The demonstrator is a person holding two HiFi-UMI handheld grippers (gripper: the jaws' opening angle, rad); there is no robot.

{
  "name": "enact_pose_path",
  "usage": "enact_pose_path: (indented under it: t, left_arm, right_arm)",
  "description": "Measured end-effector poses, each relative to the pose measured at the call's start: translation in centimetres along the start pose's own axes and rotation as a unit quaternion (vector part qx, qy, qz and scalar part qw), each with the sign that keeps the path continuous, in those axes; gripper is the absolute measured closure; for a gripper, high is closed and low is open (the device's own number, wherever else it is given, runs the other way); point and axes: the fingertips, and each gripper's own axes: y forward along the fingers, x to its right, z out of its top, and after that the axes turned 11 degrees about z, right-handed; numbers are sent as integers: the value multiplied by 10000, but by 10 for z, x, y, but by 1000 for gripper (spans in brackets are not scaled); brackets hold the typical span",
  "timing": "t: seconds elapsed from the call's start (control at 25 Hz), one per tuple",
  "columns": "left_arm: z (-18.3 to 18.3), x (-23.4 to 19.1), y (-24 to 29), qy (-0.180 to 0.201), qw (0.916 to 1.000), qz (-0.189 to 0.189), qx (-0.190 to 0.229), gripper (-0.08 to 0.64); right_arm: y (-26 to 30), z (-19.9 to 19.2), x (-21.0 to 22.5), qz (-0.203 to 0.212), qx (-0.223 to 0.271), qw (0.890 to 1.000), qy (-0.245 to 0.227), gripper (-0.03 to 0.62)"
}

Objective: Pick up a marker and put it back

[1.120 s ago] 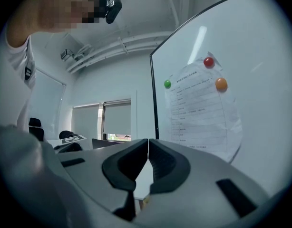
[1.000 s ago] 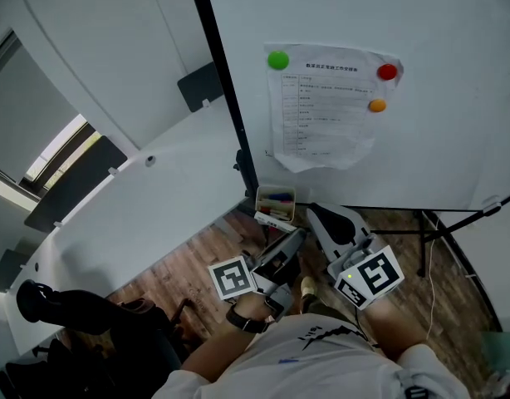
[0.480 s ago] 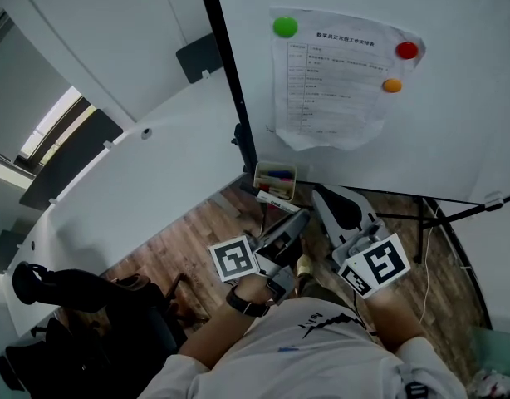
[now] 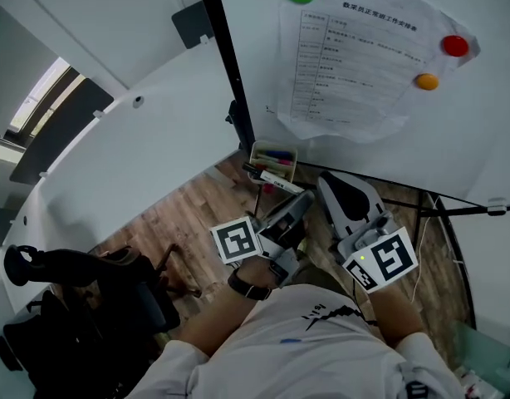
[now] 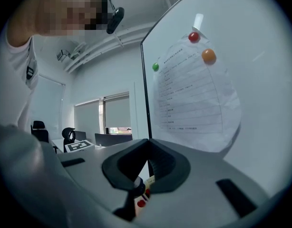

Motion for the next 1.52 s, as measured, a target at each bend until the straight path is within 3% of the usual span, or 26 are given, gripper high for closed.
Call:
enact_pose_path:
  t: [0.2, 0.36, 0.52, 0.92, 1.32, 1.52]
  left_arm:
    - [5, -30, 16, -279, 9995, 82, 109, 477]
    - [9, -58, 25, -264, 9994, 141, 182, 477]
    - [7, -81, 33, -848, 9960, 153, 232, 477]
    - [9, -117, 49, -1278, 9912, 16, 346, 476]
    - [25, -135, 50, -1536, 9860, -179, 624, 472]
    - [25, -136, 44, -1444, 9873, -93, 662, 445]
  right_arm:
    - [9, -20, 12, 140, -221, 9996, 92, 577]
    - [15, -36, 19, 252, -388, 9988, 145, 578]
    - [19, -53, 25, 339, -549, 9977, 212, 577]
    - [21, -77, 39, 413, -797, 9957, 237, 577]
    - [26, -82, 43, 475, -870, 9948, 240, 577]
    - [30, -81, 39, 509, -853, 9947, 260, 577]
